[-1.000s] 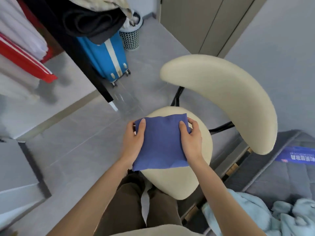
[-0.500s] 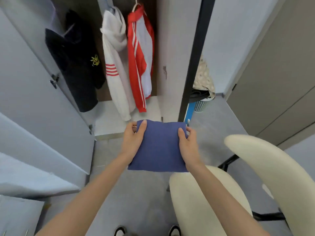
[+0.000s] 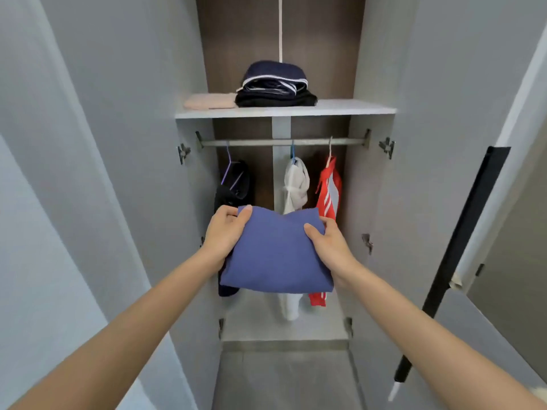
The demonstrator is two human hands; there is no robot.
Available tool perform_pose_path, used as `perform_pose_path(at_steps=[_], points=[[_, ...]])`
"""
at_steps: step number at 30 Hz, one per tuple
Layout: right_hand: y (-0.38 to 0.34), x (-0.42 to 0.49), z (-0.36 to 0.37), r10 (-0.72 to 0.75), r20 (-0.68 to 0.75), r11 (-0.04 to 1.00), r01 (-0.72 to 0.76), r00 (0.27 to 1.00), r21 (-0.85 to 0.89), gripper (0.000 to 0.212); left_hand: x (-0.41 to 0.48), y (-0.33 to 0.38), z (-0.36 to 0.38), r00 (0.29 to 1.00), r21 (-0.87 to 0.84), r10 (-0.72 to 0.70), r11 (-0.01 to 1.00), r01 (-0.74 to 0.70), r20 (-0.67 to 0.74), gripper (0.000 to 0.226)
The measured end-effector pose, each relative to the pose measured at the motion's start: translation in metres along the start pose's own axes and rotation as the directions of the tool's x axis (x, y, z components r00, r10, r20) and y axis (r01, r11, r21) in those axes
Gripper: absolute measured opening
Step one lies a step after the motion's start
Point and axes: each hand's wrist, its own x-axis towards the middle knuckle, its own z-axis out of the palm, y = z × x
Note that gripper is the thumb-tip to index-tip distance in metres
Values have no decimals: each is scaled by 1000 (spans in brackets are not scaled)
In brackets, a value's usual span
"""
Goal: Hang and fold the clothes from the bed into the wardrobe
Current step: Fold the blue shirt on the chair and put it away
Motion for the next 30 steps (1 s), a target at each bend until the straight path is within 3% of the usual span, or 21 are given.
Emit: perform_pose_path(at_steps=[11,15,18,23,30], points=[[-156,125,25,-294,-20,955,292,956,-45,33,139,115,-52,976,-62,207,975,-212,-68,31],[-188,186,26,-324,-20,946,323,946,-38,24,198,145,-54,954,-14,289,957,-291,-78,28],[-202,240,29,-364,-10,931,364,931,-26,5,243,160,-51,937,2,326,945,-328,-127,21],[-229,330,42,-386,62,922,386,920,9,18,324,182,-58,902,50,388,921,-386,-188,18],[-264,449,81,-368,209,927,375,906,6,25,433,199,-88,915,158,337,938,-308,-221,21]])
